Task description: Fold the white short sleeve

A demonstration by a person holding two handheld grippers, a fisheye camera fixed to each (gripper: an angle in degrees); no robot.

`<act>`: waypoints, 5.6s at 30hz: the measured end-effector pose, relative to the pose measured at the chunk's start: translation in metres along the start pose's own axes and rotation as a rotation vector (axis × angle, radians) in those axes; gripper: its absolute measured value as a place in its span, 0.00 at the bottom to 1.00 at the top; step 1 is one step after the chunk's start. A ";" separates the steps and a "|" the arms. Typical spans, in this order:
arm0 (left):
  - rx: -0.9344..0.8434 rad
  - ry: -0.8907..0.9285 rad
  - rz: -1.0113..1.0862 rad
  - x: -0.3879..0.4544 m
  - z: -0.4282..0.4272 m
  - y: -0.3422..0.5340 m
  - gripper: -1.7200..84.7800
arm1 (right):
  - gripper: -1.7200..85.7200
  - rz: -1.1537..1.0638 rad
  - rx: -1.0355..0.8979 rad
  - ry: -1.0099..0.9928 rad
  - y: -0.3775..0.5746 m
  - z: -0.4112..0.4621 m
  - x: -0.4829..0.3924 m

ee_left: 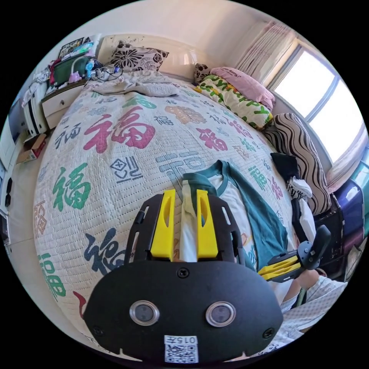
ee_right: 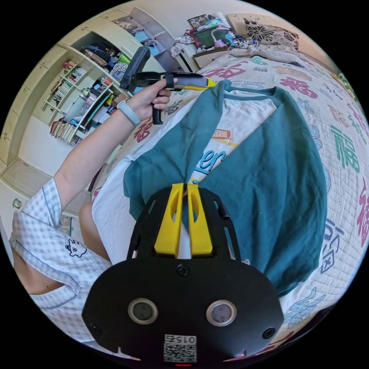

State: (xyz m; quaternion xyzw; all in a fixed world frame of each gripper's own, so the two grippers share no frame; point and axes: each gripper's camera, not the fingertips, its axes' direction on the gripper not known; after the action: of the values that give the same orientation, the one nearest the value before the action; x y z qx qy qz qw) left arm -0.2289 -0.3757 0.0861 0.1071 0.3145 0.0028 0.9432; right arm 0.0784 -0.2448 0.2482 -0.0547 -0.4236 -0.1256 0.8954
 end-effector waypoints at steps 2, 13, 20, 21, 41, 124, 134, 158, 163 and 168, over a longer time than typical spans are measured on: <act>-0.020 -0.019 -0.003 -0.002 0.008 -0.005 0.06 | 0.02 -0.005 0.013 0.010 0.000 -0.003 -0.002; 0.064 0.017 -0.011 -0.024 -0.043 0.033 0.12 | 0.10 0.008 0.013 0.014 0.005 -0.017 -0.008; 0.082 -0.077 0.013 -0.012 -0.158 0.210 0.12 | 0.11 -0.022 -0.035 0.032 0.022 -0.017 -0.031; 0.077 -0.097 0.006 -0.011 -0.159 0.221 0.12 | 0.10 -0.016 -0.036 0.026 0.022 -0.016 -0.032; 0.091 0.024 -0.100 -0.071 -0.205 0.277 0.10 | 0.08 0.007 0.053 0.151 -0.056 -0.046 -0.087; -0.025 0.159 -0.116 -0.062 -0.210 0.281 0.02 | 0.02 0.015 -0.212 0.028 -0.138 -0.023 -0.086; -0.027 0.006 -0.101 -0.055 -0.223 0.279 0.10 | 0.08 -0.073 -0.152 0.115 -0.092 -0.050 -0.072; -0.094 0.077 -0.135 -0.045 -0.048 -0.006 0.03 | 0.05 0.212 -0.029 0.274 -0.115 -0.091 0.134; -0.075 -0.017 -0.081 -0.027 -0.065 -0.004 0.02 | 0.01 0.255 0.025 0.196 -0.088 -0.107 0.145; 0.077 -0.044 -0.065 0.000 -0.119 -0.002 0.02 | 0.01 0.232 0.172 0.232 -0.066 -0.144 0.126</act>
State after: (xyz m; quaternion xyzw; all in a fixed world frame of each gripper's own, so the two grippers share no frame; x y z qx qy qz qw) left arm -0.3000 -0.3538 -0.0073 0.1330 0.2968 -0.0423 0.9447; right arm 0.2440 -0.3604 0.2533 -0.0117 -0.3174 0.0095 0.9482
